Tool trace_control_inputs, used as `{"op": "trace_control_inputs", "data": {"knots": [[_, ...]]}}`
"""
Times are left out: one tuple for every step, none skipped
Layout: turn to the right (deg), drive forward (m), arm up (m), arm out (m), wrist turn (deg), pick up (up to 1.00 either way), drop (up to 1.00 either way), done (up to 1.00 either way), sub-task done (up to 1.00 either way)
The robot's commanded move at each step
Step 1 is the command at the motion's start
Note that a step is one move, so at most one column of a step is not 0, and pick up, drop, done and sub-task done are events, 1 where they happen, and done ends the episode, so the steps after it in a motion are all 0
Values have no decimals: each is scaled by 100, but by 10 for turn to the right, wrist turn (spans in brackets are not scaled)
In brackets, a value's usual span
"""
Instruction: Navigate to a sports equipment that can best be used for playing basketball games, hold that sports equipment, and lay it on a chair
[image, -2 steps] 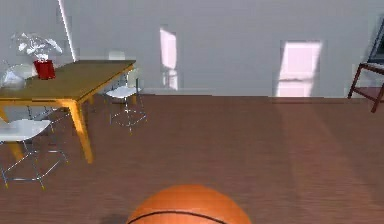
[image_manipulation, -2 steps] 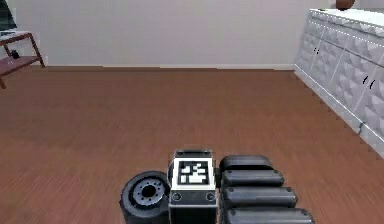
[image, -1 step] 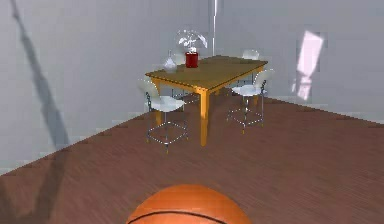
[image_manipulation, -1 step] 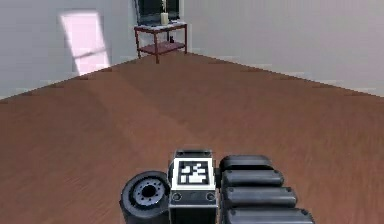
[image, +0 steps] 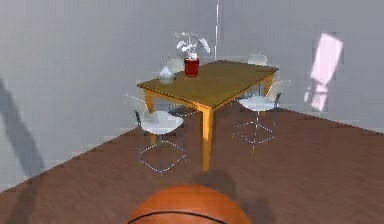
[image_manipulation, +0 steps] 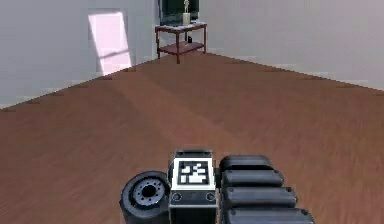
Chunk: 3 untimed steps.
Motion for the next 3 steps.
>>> {"op": "trace_control_inputs", "data": {"knots": [[-390,0,0,0,0,0,0,0,0],[0,100,0,0,0,0,0,0,0],[0,70,0,0,0,0,0,0,0]]}}
